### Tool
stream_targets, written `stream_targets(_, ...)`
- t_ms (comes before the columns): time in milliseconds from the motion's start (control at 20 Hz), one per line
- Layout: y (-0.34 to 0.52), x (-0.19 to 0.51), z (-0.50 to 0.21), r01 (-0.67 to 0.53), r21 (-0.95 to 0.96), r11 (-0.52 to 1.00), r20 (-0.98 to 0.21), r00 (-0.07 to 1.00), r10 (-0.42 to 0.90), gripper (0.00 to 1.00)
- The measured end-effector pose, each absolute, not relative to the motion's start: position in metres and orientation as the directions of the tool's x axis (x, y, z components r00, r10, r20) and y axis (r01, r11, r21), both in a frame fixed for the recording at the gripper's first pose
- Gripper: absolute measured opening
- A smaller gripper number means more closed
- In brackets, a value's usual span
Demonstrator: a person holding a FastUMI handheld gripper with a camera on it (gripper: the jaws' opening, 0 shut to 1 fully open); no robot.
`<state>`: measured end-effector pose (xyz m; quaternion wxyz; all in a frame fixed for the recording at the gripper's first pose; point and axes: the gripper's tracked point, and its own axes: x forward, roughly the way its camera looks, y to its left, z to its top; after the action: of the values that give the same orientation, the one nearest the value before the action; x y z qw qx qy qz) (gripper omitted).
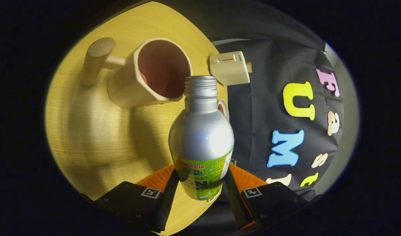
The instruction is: Take the bottle from table, then pour the juice into the cup, finally place the bottle on the coaster
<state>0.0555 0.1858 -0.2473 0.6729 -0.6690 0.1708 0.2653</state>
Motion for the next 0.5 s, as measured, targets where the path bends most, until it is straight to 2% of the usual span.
stream_targets(500,0.1925,0.0538,-0.2435,-0.572,-0.797,-0.193,-0.595,0.799,0.086,0.76)
